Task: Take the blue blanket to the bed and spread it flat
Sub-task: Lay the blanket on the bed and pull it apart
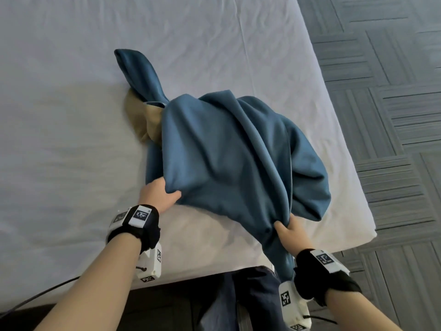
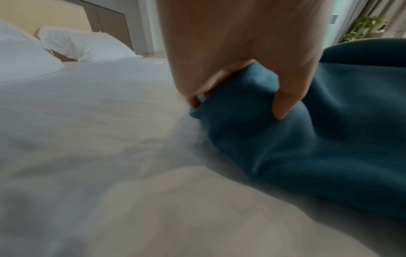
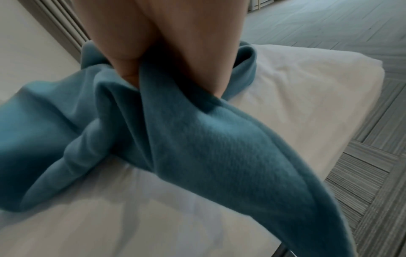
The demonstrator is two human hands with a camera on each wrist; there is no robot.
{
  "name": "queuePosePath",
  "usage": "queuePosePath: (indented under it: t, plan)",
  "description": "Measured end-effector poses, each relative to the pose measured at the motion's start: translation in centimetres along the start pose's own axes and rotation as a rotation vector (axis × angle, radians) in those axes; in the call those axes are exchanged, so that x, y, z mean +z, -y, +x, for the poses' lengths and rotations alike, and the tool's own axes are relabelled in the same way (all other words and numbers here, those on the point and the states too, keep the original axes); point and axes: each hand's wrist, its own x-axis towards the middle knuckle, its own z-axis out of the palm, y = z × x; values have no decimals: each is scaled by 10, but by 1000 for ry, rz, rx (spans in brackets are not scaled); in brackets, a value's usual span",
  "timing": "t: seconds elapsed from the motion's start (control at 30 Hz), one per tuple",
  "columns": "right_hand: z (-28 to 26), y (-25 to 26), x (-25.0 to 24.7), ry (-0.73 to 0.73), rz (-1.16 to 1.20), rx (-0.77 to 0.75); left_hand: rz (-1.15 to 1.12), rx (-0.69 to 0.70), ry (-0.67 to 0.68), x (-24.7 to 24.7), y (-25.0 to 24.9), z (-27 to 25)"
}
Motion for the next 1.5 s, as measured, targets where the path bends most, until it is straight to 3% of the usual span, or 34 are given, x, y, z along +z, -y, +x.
queuePosePath:
  t: [0.13, 0.27, 0.4, 0.47, 0.57, 0.67, 0.8, 0.9, 0.97, 1.03, 1.23, 1.37, 1.43, 1.5]
  plan:
    - [5, -11, -9, -48, 30, -20, -133, -28, 79, 9, 11, -31]
    - [7, -32, -22, 11, -35, -30, -234, -130, 238, 32, 27, -64]
    - [9, -57, -45, 10, -165, -97, -234, -295, 194, 60, 48, -97]
    - [10, -72, -55, 43, -303, -44, -204, -359, 258, 70, 60, -113]
    - [6, -93, -61, 218, -522, 38, -32, -368, 417, 86, 71, -137]
    - [-1, -99, -58, 234, -408, -2, 48, -366, 426, 96, 69, -151]
    - [-3, -81, -47, 57, 35, -37, -538, -386, 183, 100, 59, -144]
    - [7, -66, -40, -23, 86, -64, -1021, -474, 126, 99, 46, -127]
    - [15, -57, -38, -60, 70, -71, -1129, -493, 136, 99, 41, -111]
    - [22, -48, -37, -97, 71, -76, -1116, -466, 144, 94, 35, -94]
    - [22, -32, -27, -108, 108, -127, -1073, -278, -11, 66, 7, -48]
    - [9, -60, -21, 38, -101, -7, -492, -233, -152, 62, 26, -46]
    - [1, -83, -26, 91, -242, 91, -256, -293, -103, 64, 57, -60]
    - [-8, -99, -34, 124, -387, 164, -174, -356, 31, 67, 86, -76]
